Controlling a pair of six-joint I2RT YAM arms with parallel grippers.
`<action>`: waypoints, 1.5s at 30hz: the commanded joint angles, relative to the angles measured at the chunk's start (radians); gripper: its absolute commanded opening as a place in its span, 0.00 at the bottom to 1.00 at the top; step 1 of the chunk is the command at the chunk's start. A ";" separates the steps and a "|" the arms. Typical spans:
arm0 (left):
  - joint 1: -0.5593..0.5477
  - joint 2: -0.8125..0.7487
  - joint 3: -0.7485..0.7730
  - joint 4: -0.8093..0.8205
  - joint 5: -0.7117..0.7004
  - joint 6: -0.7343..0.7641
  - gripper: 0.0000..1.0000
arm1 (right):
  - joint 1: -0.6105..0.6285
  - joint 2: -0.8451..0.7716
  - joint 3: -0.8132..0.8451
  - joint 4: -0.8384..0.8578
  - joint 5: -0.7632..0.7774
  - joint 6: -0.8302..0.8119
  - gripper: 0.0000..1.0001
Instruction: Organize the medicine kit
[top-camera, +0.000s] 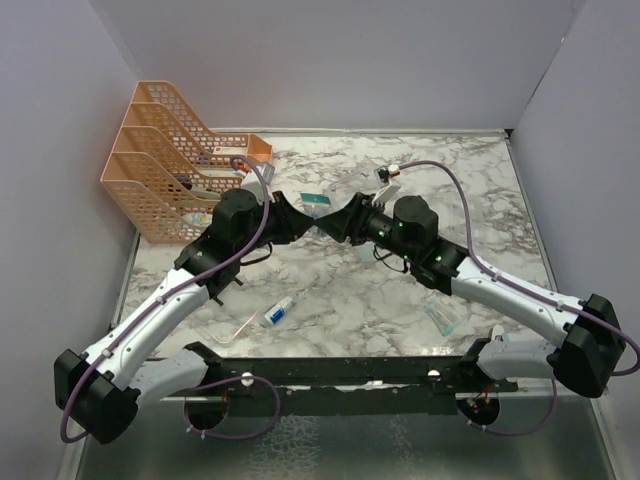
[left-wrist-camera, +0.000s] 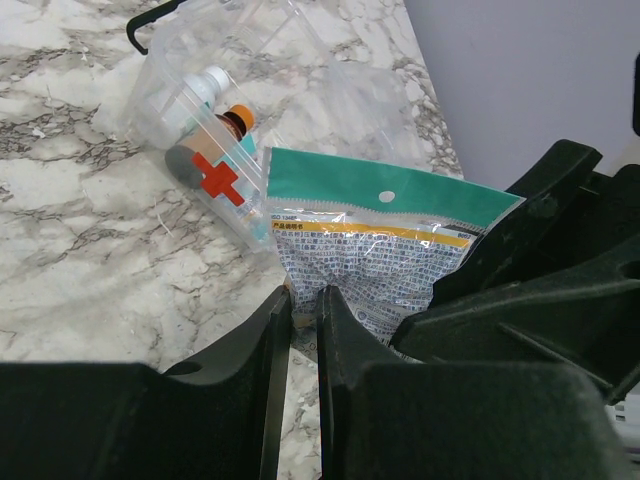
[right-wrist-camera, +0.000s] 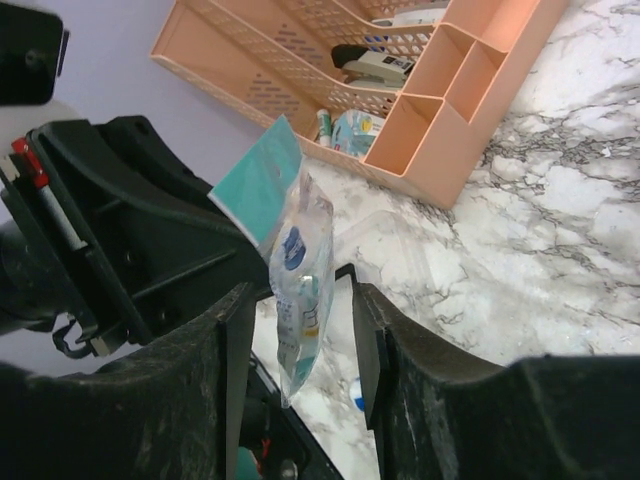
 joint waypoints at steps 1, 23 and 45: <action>0.000 -0.030 -0.001 0.020 0.029 -0.013 0.16 | 0.009 0.024 -0.020 0.085 0.054 0.043 0.40; 0.001 -0.108 -0.078 -0.162 -0.070 0.162 0.56 | -0.055 -0.081 0.083 -0.118 0.013 -0.125 0.03; 0.001 -0.222 -0.144 -0.207 -0.232 0.263 0.62 | -0.397 0.200 0.411 -0.770 -0.268 -0.645 0.03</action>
